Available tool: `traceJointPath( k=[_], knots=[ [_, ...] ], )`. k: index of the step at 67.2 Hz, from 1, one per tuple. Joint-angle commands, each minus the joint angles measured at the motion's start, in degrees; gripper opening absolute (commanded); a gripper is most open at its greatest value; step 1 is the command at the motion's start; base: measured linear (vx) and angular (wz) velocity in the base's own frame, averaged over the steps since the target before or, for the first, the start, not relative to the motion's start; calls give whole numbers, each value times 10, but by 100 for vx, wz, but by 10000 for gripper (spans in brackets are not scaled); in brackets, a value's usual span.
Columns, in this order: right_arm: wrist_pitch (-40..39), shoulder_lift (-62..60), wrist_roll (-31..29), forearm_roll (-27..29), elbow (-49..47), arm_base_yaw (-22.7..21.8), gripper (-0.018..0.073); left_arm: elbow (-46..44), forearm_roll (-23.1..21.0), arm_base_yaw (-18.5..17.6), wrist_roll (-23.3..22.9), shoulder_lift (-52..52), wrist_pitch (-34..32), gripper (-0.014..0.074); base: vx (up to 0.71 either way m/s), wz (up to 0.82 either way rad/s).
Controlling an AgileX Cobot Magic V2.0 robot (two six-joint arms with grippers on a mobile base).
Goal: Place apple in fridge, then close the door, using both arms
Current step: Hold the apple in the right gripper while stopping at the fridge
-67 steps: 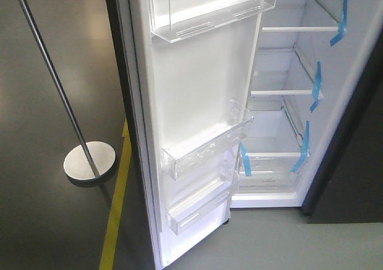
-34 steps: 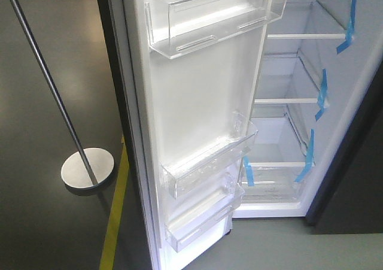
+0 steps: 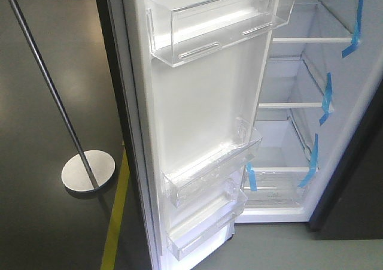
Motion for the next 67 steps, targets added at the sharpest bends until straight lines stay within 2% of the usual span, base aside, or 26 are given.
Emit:
traceJointPath(
  k=[1, 67],
  knots=[
    [6, 7, -4, 30, -13, 0, 388, 7, -4, -1, -2, -9, -38, -6, 4, 1],
    [6, 7, -4, 30, -13, 0, 388, 7, -4, -1, -2, -9, -38, -6, 6, 2]
  ],
)
